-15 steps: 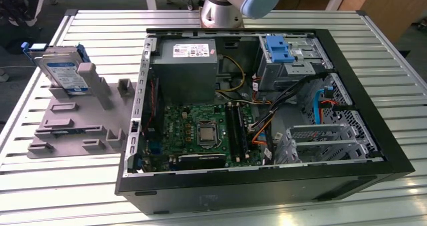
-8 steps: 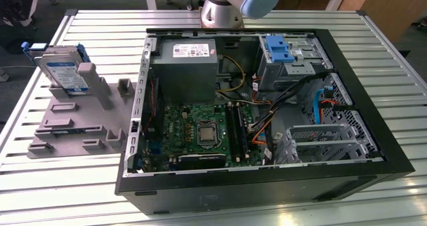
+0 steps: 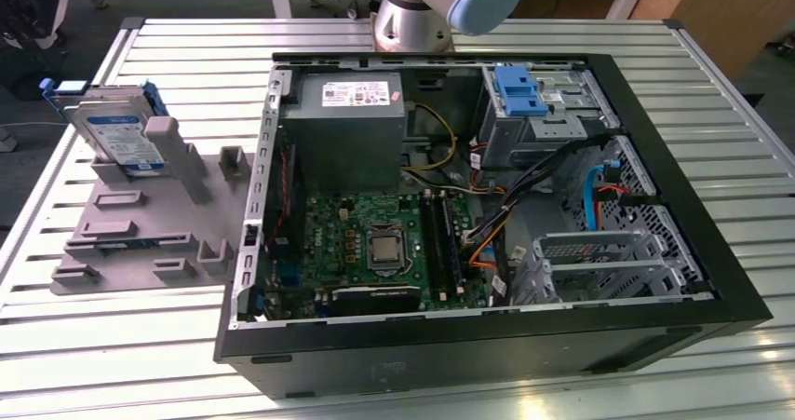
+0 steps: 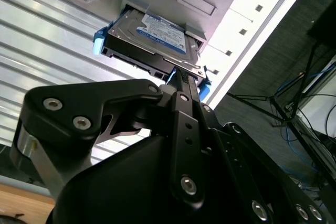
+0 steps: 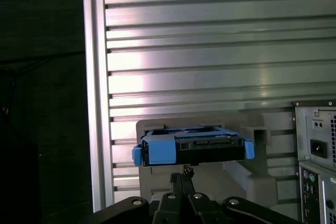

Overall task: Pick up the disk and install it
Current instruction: 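Pick up the disk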

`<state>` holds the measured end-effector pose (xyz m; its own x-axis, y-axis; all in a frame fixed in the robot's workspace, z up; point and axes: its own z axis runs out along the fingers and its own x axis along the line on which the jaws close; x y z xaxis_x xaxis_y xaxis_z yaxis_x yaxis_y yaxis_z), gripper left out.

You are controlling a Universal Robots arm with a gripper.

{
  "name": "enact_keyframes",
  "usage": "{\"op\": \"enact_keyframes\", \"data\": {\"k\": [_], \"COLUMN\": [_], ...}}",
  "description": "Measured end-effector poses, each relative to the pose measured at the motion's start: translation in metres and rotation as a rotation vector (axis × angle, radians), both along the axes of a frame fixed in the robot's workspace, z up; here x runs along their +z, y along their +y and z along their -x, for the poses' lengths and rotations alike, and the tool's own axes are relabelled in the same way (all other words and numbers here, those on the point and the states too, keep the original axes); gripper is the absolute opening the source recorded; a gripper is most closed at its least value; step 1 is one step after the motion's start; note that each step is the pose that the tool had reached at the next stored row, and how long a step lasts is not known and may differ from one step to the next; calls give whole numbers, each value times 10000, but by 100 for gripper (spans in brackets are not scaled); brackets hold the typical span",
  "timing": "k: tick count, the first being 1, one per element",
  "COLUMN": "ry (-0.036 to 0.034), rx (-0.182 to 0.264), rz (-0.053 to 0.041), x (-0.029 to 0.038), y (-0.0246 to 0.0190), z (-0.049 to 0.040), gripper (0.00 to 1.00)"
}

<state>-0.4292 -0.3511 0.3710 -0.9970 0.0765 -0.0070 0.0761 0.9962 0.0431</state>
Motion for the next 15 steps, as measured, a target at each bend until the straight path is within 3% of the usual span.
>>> {"op": "enact_keyframes", "data": {"k": [15], "ry": [-1], "rx": [176], "rz": [-1], "x": [0], "y": [0], "z": [0], "gripper": [11]}}
